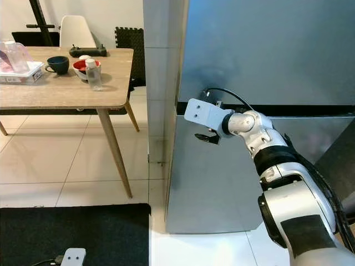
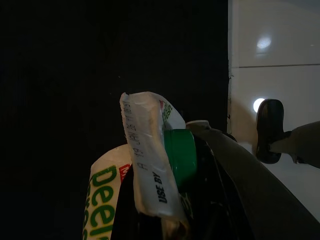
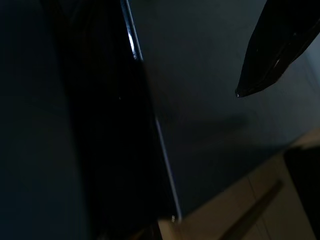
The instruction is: Restocking fridge
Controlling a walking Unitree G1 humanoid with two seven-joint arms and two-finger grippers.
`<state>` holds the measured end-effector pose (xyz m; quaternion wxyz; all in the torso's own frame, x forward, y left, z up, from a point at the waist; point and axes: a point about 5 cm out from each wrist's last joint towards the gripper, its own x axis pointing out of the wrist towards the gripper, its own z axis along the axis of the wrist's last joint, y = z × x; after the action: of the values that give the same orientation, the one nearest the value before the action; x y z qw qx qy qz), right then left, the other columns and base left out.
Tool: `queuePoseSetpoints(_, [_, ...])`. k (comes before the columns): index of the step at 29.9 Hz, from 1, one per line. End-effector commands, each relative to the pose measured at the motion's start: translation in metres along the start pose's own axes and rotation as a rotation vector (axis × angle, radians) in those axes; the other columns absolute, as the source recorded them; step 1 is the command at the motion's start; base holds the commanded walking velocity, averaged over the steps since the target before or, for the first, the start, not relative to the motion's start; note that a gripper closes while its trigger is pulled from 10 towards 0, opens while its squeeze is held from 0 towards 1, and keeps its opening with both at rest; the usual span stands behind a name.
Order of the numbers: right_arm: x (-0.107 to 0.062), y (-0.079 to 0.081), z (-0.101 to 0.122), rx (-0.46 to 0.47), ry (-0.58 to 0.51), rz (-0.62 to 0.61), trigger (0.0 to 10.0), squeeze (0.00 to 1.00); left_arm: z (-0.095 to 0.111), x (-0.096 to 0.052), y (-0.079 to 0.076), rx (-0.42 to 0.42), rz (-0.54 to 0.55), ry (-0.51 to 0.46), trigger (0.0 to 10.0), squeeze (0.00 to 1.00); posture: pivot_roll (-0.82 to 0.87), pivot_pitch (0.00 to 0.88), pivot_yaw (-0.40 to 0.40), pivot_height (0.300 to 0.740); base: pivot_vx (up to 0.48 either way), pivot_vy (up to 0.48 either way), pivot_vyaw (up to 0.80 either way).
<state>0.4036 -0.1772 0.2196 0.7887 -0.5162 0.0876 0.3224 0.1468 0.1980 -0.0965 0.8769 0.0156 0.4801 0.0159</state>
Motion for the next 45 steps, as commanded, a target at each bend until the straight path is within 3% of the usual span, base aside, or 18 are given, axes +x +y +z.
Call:
queuePoseSetpoints(1, [0.005,0.006,0.0,-0.012,0.03,0.02,10.0,0.0,-0.005,0.0,-0.012,-0.007,-0.032,0.02,10.0,0.0,-0.08,0.0,-0.064,0.74,0.0,0.0,0.0])
queuePoseSetpoints(6, [0.011,0.015,0.005,-0.032,0.016,0.069,10.0,0.0,-0.005,0.0,-0.012,-0.007,-0.032,0.02,10.0,0.0,-0.08,0.0,-0.065,0.74,0.0,0.0,0.0])
queuePoseSetpoints(14, [0.008,0.01,0.009,-0.047,-0.004,0.099,10.0,0.0,-0.006,0.0,-0.012,-0.01,-0.031,0.021,10.0,0.0,-0.08,0.0,-0.065,0.74,0.0,0.0,0.0])
queuePoseSetpoints(20, [0.004,0.018,0.007,-0.084,-0.034,0.227,10.0,0.0,-0.006,0.0,-0.012,-0.01,-0.031,0.023,10.0,0.0,-0.08,0.0,-0.065,0.74,0.0,0.0,0.0])
queuePoseSetpoints(34, [-0.004,0.017,0.002,-0.088,-0.036,0.317,10.0,0.0,-0.005,0.0,-0.012,-0.011,-0.029,0.022,10.0,0.0,-0.08,0.0,-0.066,0.74,0.0,0.0,0.0])
queuePoseSetpoints(45, [-0.01,0.029,-0.003,-0.059,-0.053,0.5,10.0,0.0,-0.006,0.0,-0.011,-0.013,-0.027,0.023,10.0,0.0,-0.07,0.0,-0.064,0.74,0.0,0.0,0.0])
